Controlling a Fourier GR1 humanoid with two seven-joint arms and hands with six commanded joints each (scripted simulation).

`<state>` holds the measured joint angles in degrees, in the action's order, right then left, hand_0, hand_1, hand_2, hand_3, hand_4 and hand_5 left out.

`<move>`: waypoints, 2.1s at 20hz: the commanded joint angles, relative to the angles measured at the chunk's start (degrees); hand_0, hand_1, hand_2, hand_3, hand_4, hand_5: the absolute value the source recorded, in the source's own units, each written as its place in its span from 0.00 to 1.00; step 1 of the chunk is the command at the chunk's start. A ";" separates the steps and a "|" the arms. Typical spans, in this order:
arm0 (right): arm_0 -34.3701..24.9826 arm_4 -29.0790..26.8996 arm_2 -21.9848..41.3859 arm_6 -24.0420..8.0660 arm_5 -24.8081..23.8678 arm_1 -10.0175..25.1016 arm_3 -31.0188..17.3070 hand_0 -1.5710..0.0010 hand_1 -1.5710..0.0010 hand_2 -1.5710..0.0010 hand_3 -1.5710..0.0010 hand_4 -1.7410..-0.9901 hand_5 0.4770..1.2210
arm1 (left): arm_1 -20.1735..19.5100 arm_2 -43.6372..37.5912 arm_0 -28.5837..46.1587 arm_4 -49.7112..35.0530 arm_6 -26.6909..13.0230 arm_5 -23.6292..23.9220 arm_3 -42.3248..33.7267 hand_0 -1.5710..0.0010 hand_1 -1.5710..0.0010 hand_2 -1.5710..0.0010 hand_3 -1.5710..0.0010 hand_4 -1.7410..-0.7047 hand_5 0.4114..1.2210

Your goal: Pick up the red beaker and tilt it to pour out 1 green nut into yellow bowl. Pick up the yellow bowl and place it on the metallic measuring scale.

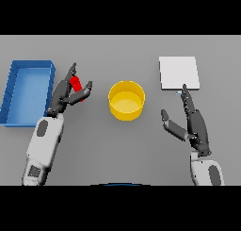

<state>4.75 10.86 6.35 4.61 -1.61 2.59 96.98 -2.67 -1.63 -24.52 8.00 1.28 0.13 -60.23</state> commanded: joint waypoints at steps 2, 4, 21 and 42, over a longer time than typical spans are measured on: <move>0.37 0.16 0.18 0.14 0.07 0.13 0.51 1.00 1.00 1.00 1.00 0.56 0.28 | 0.15 0.12 -0.27 0.26 0.81 -0.02 0.92 1.00 1.00 1.00 1.00 0.41 0.37; 0.57 0.51 0.04 0.24 -0.42 0.19 0.87 1.00 1.00 1.00 1.00 0.57 0.28 | 0.02 -0.50 -2.28 -0.05 1.46 -0.30 2.90 1.00 1.00 1.00 1.00 0.39 0.38; -1.12 0.88 0.12 0.92 -0.02 0.44 -1.28 1.00 1.00 1.00 1.00 0.61 0.27 | 2.81 -2.64 -5.52 0.53 9.12 6.12 7.53 0.06 0.06 0.06 0.06 0.09 0.87; -0.10 4.06 1.85 -0.71 -1.10 0.27 1.31 1.00 1.00 1.00 1.00 0.63 0.33 | -12.64 26.02 -16.18 23.28 -3.88 1.84 -1.22 0.00 0.00 0.00 0.00 0.00 0.90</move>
<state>4.63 14.91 8.22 3.88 -2.70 2.85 98.29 -15.27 24.36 -40.73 31.10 -2.61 1.98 -61.47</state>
